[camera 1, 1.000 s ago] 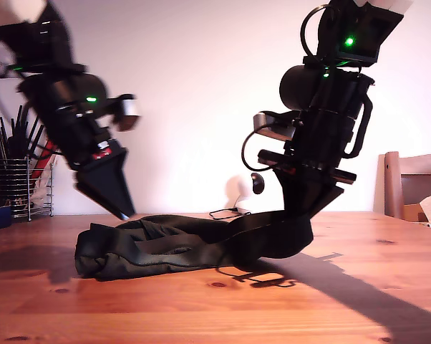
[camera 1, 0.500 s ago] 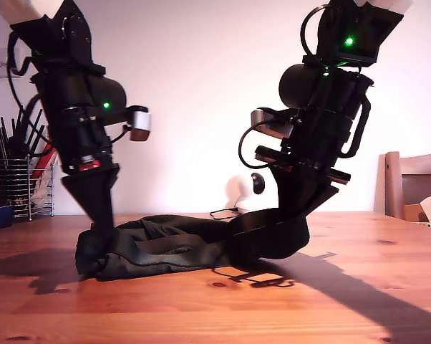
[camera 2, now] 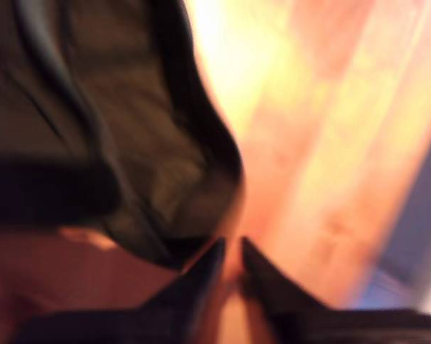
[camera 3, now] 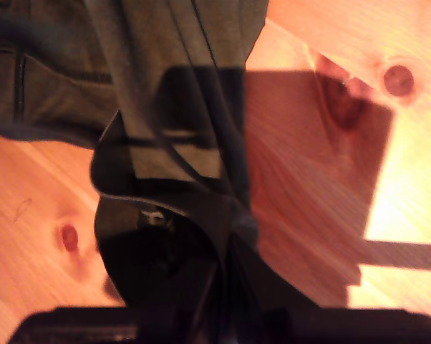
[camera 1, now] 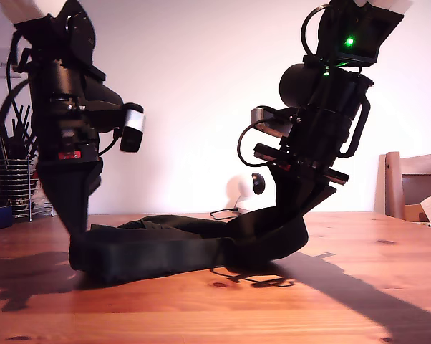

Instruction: Fold the underwear in front of you. After folding it, place it to the right side.

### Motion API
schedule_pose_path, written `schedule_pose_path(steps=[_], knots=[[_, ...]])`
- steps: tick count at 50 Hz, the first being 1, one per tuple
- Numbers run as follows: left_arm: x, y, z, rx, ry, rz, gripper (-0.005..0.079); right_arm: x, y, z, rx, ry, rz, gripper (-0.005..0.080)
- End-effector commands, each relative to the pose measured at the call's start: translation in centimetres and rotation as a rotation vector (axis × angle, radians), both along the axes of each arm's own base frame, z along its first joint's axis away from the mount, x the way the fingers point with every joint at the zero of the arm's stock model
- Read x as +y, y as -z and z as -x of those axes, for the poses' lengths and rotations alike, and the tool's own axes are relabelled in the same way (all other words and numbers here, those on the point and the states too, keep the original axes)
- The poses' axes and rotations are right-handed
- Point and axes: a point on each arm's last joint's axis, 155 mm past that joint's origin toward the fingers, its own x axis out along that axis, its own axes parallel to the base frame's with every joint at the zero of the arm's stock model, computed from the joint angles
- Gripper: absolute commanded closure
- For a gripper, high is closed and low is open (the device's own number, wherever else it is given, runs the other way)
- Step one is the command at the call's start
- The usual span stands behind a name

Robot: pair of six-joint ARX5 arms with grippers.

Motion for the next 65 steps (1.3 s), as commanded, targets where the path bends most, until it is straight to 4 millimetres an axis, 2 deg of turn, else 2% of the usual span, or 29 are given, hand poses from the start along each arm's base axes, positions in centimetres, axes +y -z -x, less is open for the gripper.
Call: schedule_pose_path(steps=[1,10,22,27,37,44,47,49,52,54,65], knots=[[-0.5,0.2,1.2,0.039,-0.016,-0.026,0.0762,-0.3,-0.4,0.0,-0.008,0.005,-0.008,0.0764],[-1.7,1.4,2.6,0.042,0.001,-0.06,0.0762,-1.0,-0.2,0.2,0.014,0.019,0.001,0.0764],[-3.6,0.4,1.2,-0.032,-0.02,0.008,0.0762,-1.4,-0.3,0.0,0.014,0.03,-0.002,0.0764],[-4.0,-0.2,-0.3,-0.086,-0.061,0.049,0.0761,-1.4,-0.2,0.0,0.016,0.03,-0.002,0.0764],[-4.5,-1.0,-5.7,-0.247,-0.192,0.13,0.0754,-1.5,-0.2,0.2,0.023,0.029,0.001,0.0764],[-4.4,-1.4,-8.1,-0.321,-0.23,0.165,0.0747,-1.5,-0.2,0.2,0.024,0.029,0.002,0.0765],[-4.3,-1.6,-9.3,-0.358,-0.241,0.18,0.0678,-1.5,-0.2,0.2,0.024,0.029,0.002,0.0764],[-4.3,-1.8,-9.9,-0.379,-0.246,0.191,0.0591,-1.5,-0.2,0.2,0.025,0.029,0.002,0.0764],[-4.3,-2.0,-10.7,-0.405,-0.26,0.204,0.0416,-1.5,-0.2,0.2,0.025,0.029,0.002,0.0765],[-4.2,-2.0,-11.1,-0.42,-0.264,0.203,0.0361,-1.5,-0.2,0.2,0.025,0.029,0.002,0.0764],[-4.2,-1.0,-11.0,-0.399,-0.264,0.195,0.0353,-1.4,-0.2,0.2,0.023,0.029,0.001,0.0764]])
